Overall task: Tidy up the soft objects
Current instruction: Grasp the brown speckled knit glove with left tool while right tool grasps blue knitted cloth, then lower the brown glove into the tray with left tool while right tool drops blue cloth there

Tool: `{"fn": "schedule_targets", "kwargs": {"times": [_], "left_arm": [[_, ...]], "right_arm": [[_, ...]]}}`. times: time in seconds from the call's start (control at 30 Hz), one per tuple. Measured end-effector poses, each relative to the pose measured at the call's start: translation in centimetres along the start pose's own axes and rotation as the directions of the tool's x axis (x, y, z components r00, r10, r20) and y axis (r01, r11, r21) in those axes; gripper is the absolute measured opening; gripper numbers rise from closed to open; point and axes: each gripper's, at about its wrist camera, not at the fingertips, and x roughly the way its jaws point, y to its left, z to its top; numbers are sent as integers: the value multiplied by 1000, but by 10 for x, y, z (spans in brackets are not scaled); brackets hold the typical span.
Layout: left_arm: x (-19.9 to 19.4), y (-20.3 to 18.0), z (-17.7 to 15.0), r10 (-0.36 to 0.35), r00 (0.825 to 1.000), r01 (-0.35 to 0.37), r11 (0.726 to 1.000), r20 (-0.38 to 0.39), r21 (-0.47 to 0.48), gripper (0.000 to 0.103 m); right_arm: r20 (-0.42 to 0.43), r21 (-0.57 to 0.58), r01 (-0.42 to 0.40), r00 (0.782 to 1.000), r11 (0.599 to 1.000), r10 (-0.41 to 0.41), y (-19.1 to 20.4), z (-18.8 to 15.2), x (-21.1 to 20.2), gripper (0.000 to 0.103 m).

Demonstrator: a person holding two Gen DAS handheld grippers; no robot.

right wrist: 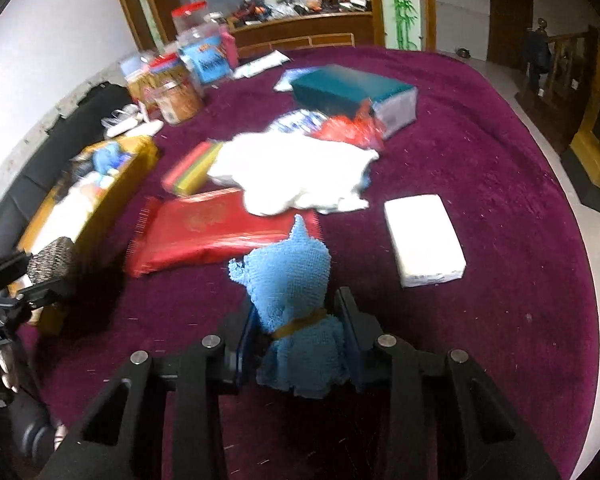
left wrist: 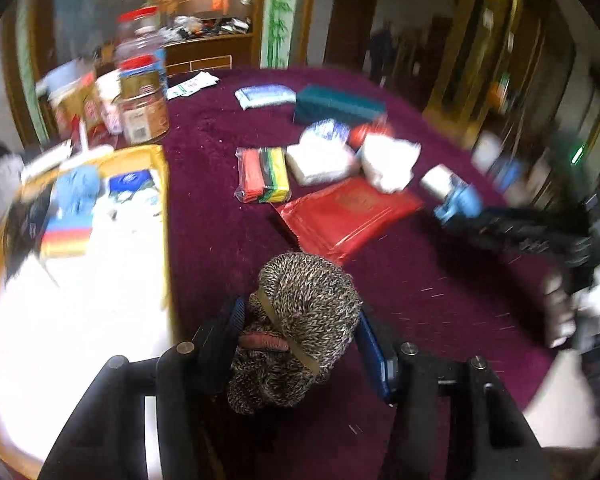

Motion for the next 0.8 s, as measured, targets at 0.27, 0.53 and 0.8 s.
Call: {"fn": "schedule_targets", "kwargs": {"times": [0.27, 0.53, 0.8], "left_arm": [[-74, 97, -15, 124, 989, -100, 961, 78, -259, 58], [-57, 186, -24, 340, 937, -344, 866, -75, -363, 59], [-54, 218, -25, 260, 966, -232, 840, -12, -491, 73]], "right_arm": [[1, -74, -165, 986, 984, 166, 78, 23, -17, 36], [-87, -152, -293, 955, 944, 282, 183, 45, 16, 36], [-192, -220, -329, 937, 918, 290, 271, 63, 66, 36]]}}
